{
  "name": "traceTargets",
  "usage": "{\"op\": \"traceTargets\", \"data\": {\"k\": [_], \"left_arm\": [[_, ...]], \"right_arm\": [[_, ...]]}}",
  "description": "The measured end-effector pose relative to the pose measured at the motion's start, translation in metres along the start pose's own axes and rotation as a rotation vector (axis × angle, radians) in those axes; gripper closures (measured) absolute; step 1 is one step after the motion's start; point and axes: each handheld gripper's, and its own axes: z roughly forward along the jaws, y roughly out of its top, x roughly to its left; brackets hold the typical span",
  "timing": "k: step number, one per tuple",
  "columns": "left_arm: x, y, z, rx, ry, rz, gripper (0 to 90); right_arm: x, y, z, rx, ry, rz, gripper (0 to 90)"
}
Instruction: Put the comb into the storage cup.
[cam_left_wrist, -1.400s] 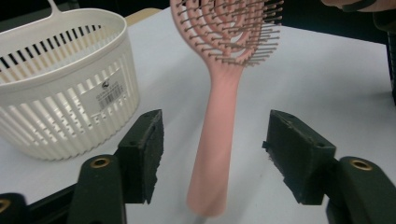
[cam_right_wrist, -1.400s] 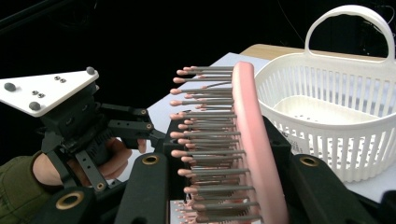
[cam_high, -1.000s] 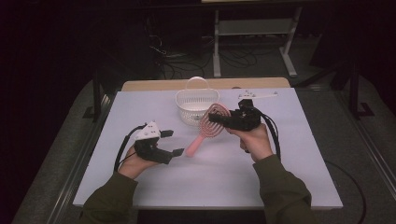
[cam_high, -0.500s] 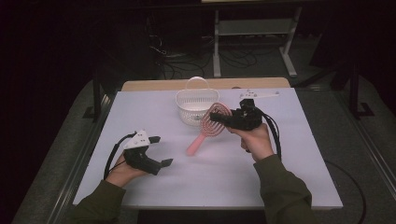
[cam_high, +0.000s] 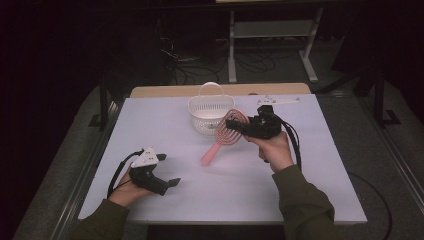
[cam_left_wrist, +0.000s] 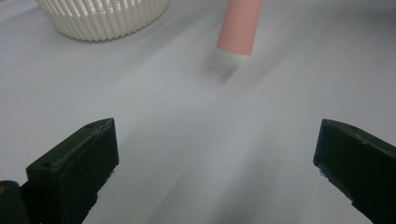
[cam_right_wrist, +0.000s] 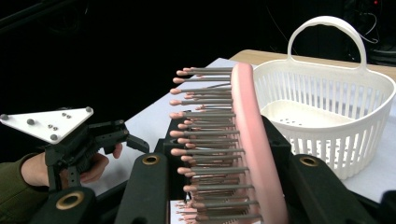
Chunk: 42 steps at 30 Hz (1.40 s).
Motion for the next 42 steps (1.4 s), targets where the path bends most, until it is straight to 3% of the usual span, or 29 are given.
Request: {"op": "traceTargets", "data": {"k": [20, 35, 42], "left_arm": [[0.000, 0.001, 0.001, -0.003, -0.016, -0.020, 0.0], [0.002, 0.001, 0.000, -0.004, -0.020, -0.028, 0.0], [0.001, 0.000, 0.001, 0.005, -0.017, -0.026, 0.0]], "right_arm": [[-0.006, 0.020, -0.002, -0.029, 0.006, 0.009, 62.6], [-0.008, 0.049, -0.003, -0.067, 0.014, 0.007, 62.6], [-0.014, 0.063, -0.006, -0.098, 0.011, 0.034, 62.6]]}}
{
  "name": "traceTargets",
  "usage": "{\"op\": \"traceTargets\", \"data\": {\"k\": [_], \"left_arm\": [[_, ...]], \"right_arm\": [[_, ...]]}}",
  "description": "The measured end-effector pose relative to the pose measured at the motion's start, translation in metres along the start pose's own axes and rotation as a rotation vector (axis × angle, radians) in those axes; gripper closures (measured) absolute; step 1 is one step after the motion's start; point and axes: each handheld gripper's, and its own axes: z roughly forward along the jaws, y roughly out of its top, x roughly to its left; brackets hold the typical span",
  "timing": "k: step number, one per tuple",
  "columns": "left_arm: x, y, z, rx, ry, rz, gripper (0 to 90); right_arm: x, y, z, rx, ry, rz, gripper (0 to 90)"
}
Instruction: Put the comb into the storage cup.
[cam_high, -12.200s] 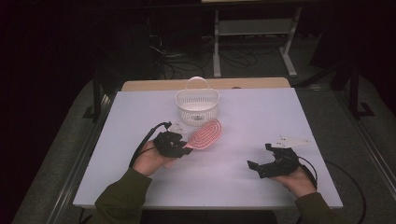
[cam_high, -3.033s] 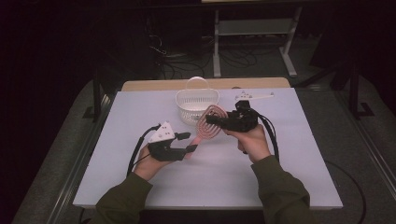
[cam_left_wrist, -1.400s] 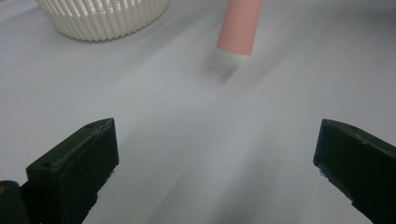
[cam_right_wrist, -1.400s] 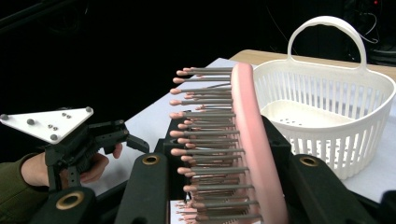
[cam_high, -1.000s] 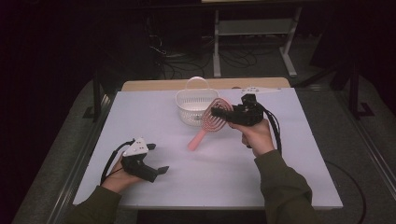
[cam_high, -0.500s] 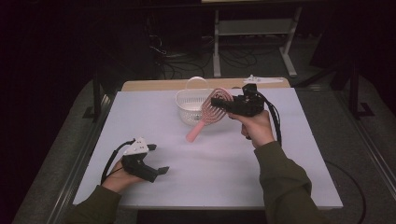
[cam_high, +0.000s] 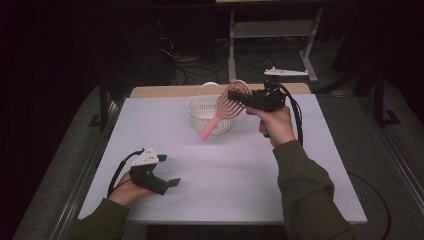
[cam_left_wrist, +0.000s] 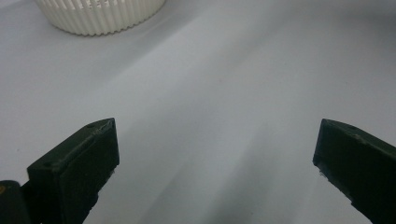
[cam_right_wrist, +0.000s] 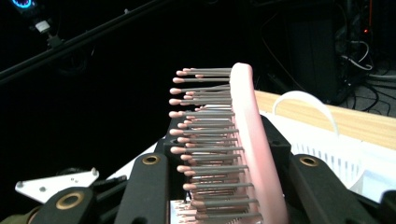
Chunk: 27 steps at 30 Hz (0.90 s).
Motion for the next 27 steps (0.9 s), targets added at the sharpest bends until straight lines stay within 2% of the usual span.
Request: {"op": "traceTargets", "data": {"k": [18, 21, 27], "left_arm": [[0.000, 0.000, -0.001, -0.006, -0.004, -0.007, 0.0], [0.001, 0.000, -0.002, -0.016, -0.003, -0.007, 3.7], [0.001, 0.000, -0.002, -0.009, -0.003, -0.004, 2.5]], "right_arm": [[-0.014, 0.037, -0.001, -0.070, -0.050, 0.030, 62.6], [-0.017, 0.041, 0.000, -0.078, -0.059, 0.031, 62.6], [-0.024, 0.047, 0.003, -0.101, -0.087, 0.051, 62.6]]}}
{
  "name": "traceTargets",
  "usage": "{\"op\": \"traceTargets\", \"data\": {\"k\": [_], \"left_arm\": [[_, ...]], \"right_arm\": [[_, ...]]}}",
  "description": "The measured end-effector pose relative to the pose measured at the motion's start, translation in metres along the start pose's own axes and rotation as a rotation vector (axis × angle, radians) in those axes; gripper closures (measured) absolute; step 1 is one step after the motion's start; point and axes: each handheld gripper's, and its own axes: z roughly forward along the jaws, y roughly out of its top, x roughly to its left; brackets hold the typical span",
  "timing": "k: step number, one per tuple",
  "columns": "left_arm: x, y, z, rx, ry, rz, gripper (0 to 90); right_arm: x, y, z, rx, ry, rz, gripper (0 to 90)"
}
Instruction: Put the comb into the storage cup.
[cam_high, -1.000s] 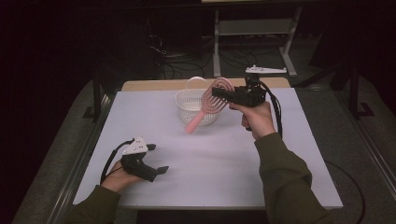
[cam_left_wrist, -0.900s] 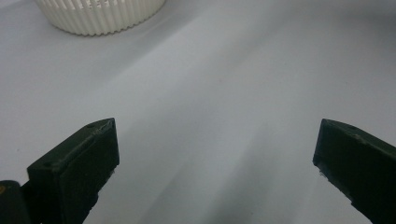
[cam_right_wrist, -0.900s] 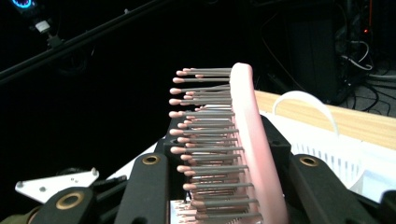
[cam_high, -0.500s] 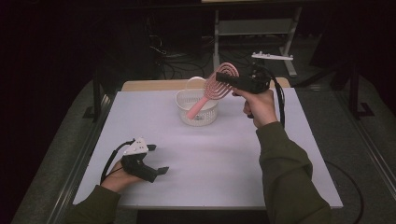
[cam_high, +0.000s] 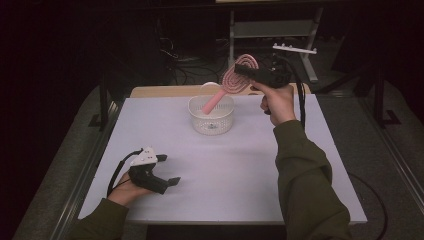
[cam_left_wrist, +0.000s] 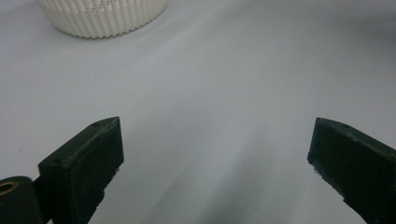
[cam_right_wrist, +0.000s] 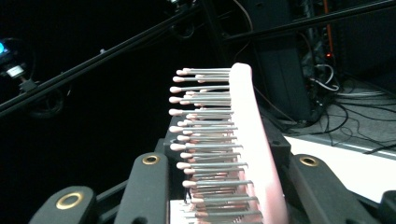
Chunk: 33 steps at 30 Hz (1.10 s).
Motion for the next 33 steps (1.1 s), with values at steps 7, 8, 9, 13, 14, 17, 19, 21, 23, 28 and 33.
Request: {"op": "traceTargets", "data": {"k": [7, 8, 9, 13, 14, 17, 19, 21, 23, 28, 33], "left_arm": [[0.000, 0.000, 0.001, 0.004, 0.007, -0.005, 0.0], [0.000, 0.000, 0.000, 0.000, 0.005, -0.007, 0.0], [0.000, 0.000, 0.001, -0.002, 0.006, -0.007, 0.0], [0.000, 0.000, 0.001, 0.003, 0.005, -0.004, 0.0], [-0.001, 0.000, 0.002, 0.004, 0.004, -0.004, 0.0], [0.000, 0.000, 0.001, 0.003, 0.005, -0.002, 0.0], [0.000, 0.000, 0.001, 0.005, 0.007, -0.002, 0.0], [0.000, 0.000, 0.001, 0.004, 0.006, -0.005, 0.0], [0.000, 0.000, 0.001, 0.004, 0.006, -0.005, 0.0], [0.000, -0.001, 0.001, 0.006, 0.003, -0.005, 0.0], [0.000, -0.001, 0.001, 0.008, 0.002, -0.003, 0.0]], "right_arm": [[-0.007, 0.000, 0.008, -0.010, -0.038, 0.001, 62.6], [-0.007, -0.001, 0.010, -0.011, -0.042, -0.001, 62.6], [-0.008, -0.001, 0.011, -0.011, -0.046, 0.001, 62.6], [-0.010, -0.005, 0.019, -0.009, -0.056, 0.006, 62.6], [-0.010, -0.006, 0.020, -0.008, -0.057, 0.009, 62.6], [-0.011, -0.009, 0.027, -0.007, -0.059, 0.012, 62.5], [-0.013, -0.011, 0.030, -0.008, -0.061, 0.016, 62.5], [-0.014, -0.013, 0.033, -0.007, -0.064, 0.019, 62.6], [-0.015, -0.016, 0.037, -0.009, -0.065, 0.020, 62.5], [-0.019, -0.023, 0.044, -0.013, -0.076, 0.033, 62.5], [-0.023, -0.034, 0.051, -0.007, -0.087, 0.040, 62.6]]}}
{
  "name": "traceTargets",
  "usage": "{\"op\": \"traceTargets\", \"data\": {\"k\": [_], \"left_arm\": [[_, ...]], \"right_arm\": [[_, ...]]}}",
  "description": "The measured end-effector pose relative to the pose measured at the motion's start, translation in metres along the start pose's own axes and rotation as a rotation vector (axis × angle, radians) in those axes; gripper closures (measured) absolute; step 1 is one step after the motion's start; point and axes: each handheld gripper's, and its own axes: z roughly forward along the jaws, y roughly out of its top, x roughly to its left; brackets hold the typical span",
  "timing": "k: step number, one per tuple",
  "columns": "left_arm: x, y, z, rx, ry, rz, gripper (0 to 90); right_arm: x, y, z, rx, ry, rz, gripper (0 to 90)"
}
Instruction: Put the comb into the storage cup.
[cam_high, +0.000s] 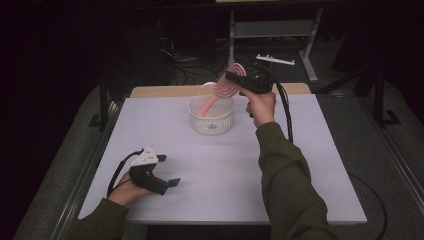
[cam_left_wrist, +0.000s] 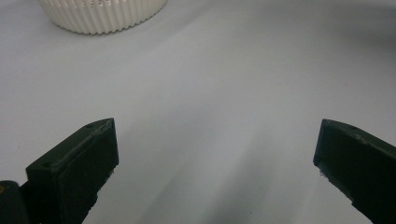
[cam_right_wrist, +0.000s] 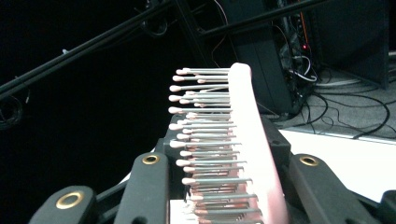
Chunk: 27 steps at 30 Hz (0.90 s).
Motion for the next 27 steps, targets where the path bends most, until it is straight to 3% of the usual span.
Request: {"op": "traceTargets", "data": {"k": [14, 27], "left_arm": [[0.000, 0.000, 0.000, -0.006, -0.005, -0.005, 0.0], [0.000, 0.000, -0.001, -0.005, 0.001, -0.004, 0.0]], "right_arm": [[-0.010, -0.024, 0.019, 0.035, -0.026, 0.021, 62.5], [-0.009, -0.037, 0.033, 0.062, -0.035, 0.022, 62.5]]}}
